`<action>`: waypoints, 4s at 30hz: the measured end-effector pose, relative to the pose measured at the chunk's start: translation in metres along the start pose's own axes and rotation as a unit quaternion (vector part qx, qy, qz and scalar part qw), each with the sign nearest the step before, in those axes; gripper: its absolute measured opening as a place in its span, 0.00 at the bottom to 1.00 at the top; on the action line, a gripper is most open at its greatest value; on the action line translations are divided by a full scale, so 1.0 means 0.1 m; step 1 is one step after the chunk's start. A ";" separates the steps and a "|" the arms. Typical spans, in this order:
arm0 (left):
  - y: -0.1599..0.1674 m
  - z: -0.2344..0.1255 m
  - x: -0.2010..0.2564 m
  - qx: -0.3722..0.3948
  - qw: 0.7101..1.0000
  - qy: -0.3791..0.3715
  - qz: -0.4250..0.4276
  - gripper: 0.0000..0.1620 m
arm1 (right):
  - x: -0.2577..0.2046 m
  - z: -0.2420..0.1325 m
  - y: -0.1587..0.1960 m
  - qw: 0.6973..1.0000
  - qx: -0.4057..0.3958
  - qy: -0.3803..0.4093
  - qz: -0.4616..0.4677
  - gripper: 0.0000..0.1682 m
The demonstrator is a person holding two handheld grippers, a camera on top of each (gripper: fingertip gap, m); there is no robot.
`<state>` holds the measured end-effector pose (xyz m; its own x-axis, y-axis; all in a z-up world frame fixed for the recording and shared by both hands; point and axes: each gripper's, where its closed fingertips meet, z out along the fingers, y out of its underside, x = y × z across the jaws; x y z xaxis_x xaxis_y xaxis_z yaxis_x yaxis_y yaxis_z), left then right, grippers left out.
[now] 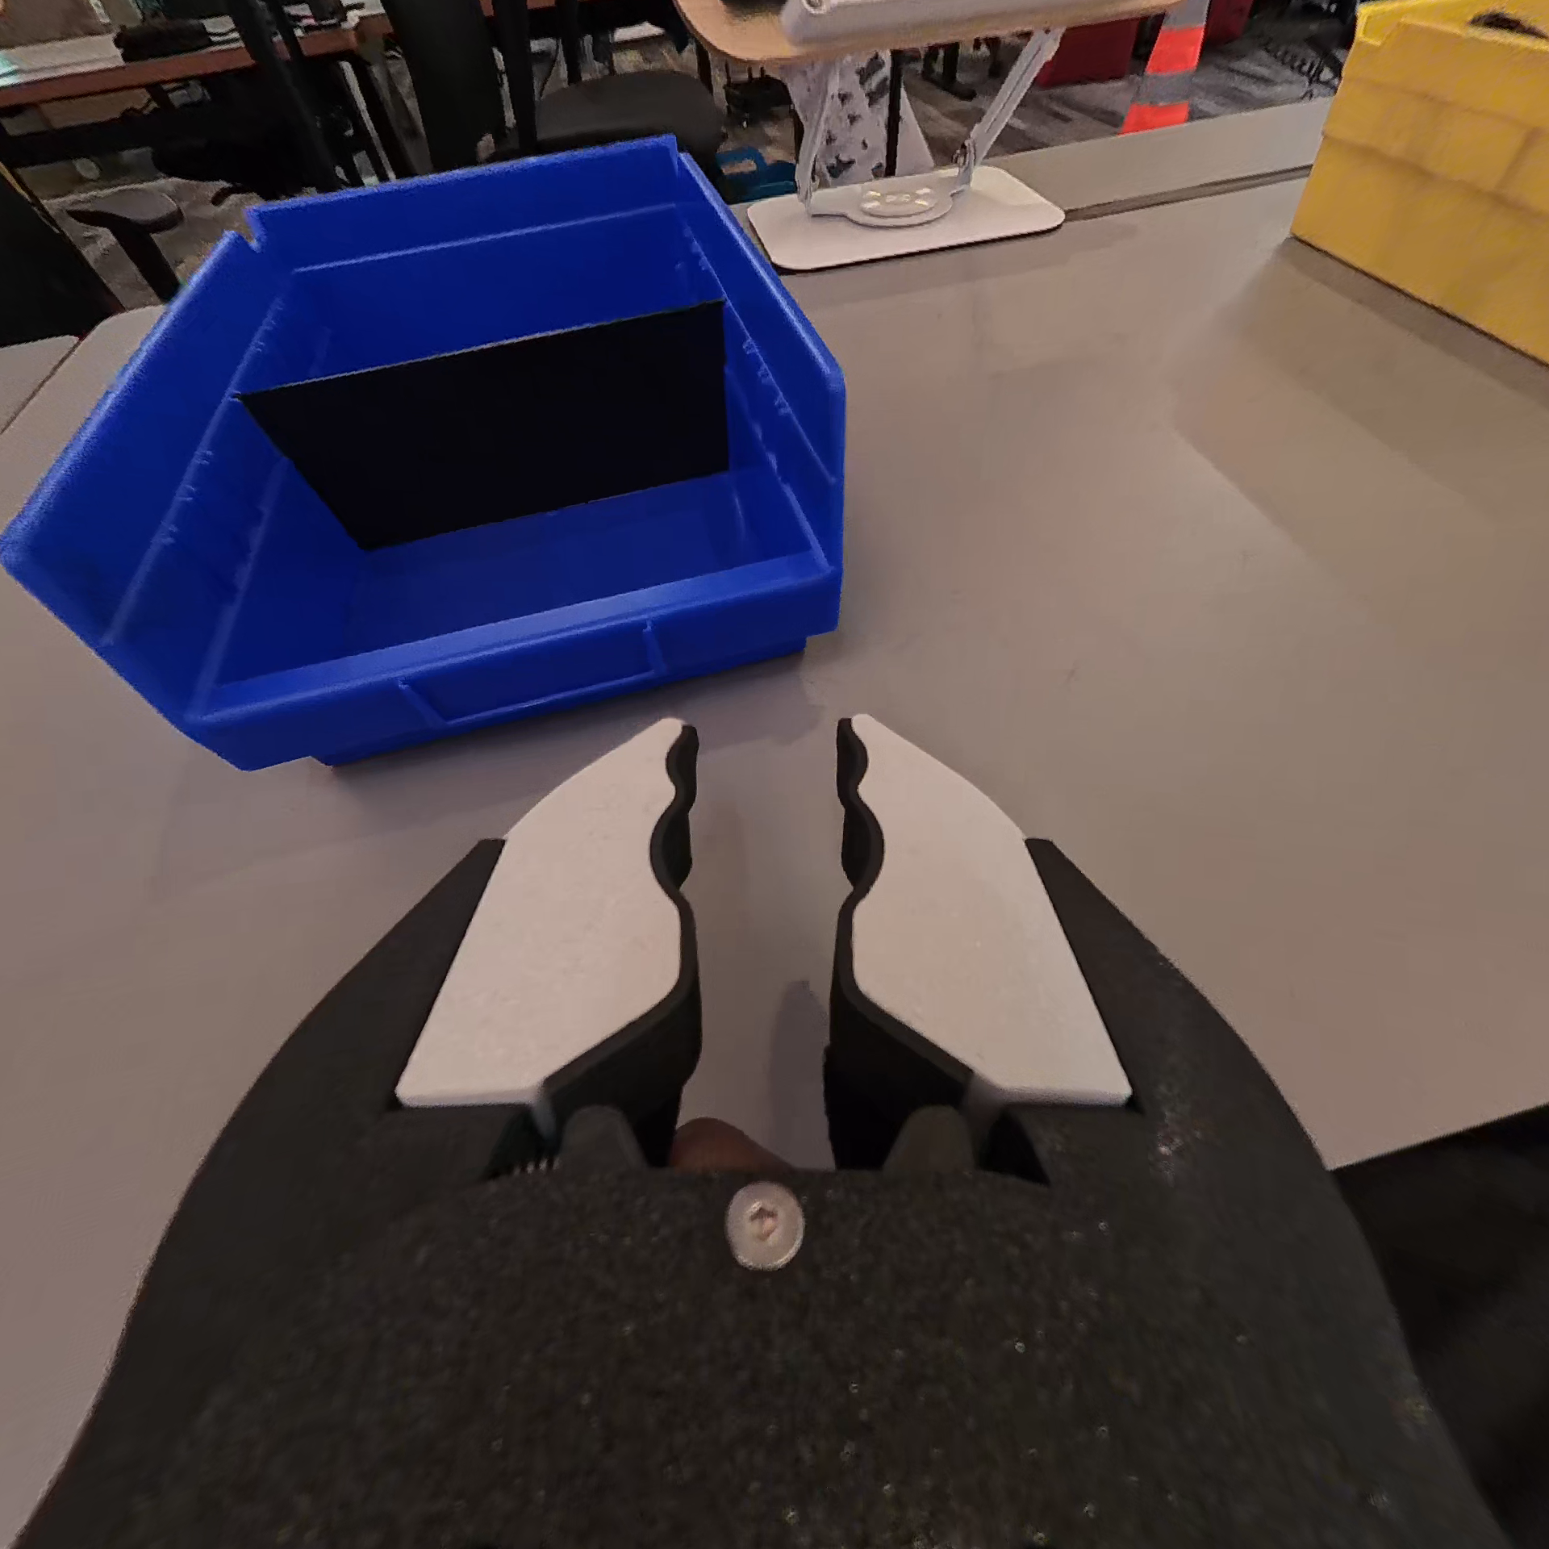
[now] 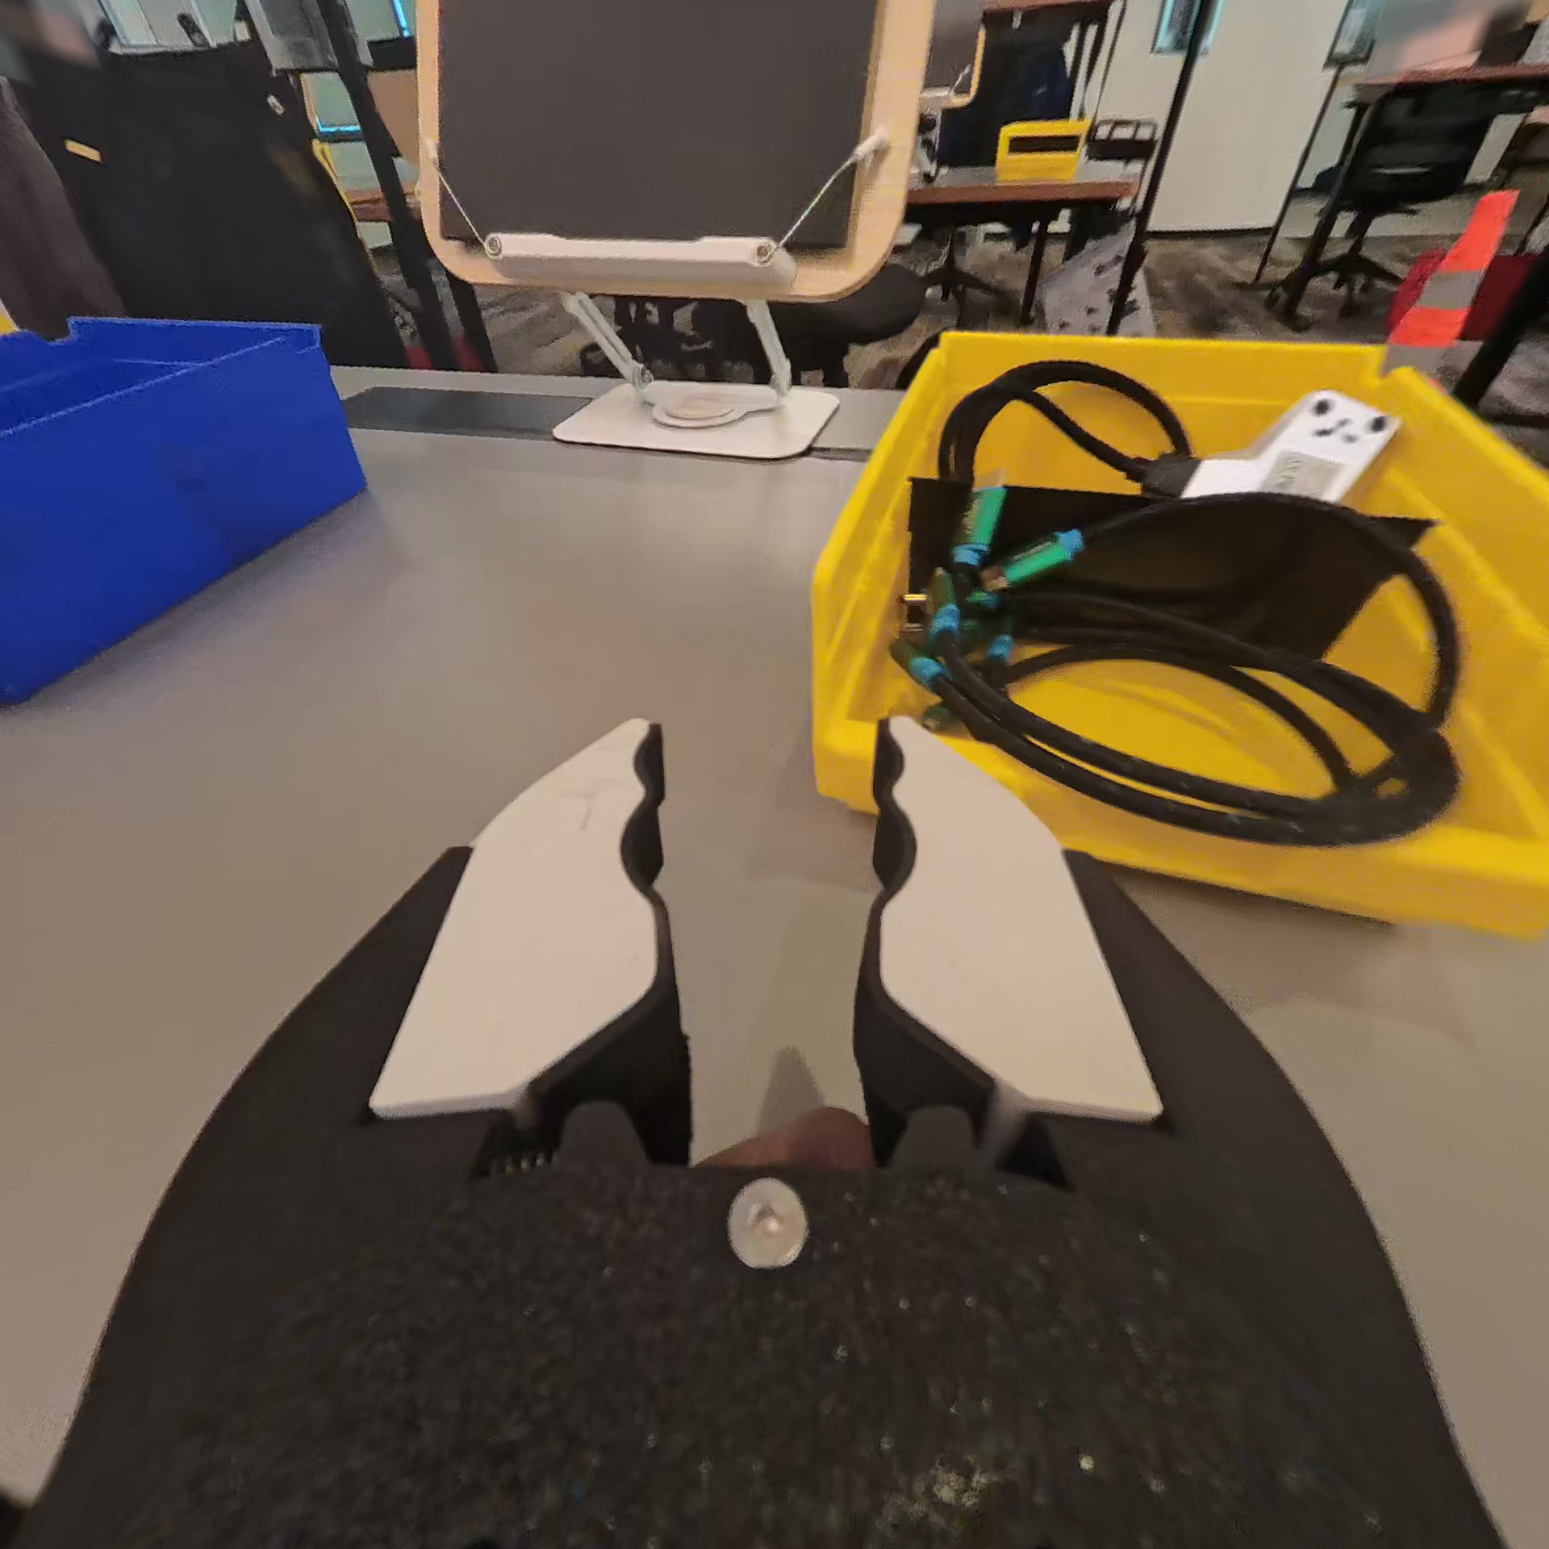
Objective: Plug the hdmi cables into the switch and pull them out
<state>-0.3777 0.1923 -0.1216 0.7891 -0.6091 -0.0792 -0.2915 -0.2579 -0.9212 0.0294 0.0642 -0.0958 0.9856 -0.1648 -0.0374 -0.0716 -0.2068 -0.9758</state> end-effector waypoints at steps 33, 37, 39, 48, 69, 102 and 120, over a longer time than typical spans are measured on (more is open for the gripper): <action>-1.13 2.19 3.62 -0.061 0.989 0.126 0.054 0.05 | 1.90 0.37 0.17 0.985 -0.067 0.144 0.066 0.02; -1.16 2.14 3.51 -0.040 0.988 0.143 0.037 0.04 | 1.80 0.32 0.13 0.980 -0.072 0.171 0.068 0.02; -1.15 2.02 3.33 -0.035 0.989 0.141 0.030 0.04 | 1.59 0.27 0.05 0.981 -0.064 0.170 0.065 0.02; -0.93 1.34 1.54 -0.016 0.999 0.024 0.018 0.03 | -0.23 0.61 0.02 0.993 -0.053 0.073 0.074 0.03; -0.46 0.04 -0.63 0.013 0.993 0.021 -0.114 0.33 | -1.05 0.80 0.07 0.996 -0.071 -0.060 0.013 0.10; 0.28 -0.24 -1.05 -0.063 0.970 -0.187 -0.142 0.02 | -3.43 0.89 0.28 0.970 -0.089 -0.226 -0.034 0.19; -0.66 -0.82 -0.67 0.147 0.957 -0.241 -0.069 0.03 | -3.15 0.65 -0.85 0.986 0.095 -0.125 -0.050 0.02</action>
<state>-0.4555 0.1888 -0.0248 0.9875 -0.1493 -0.0509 -0.0583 -0.0455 -0.9973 -0.2651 0.1967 -0.0148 0.9950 0.0947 0.0330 0.0352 -0.0220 -0.9991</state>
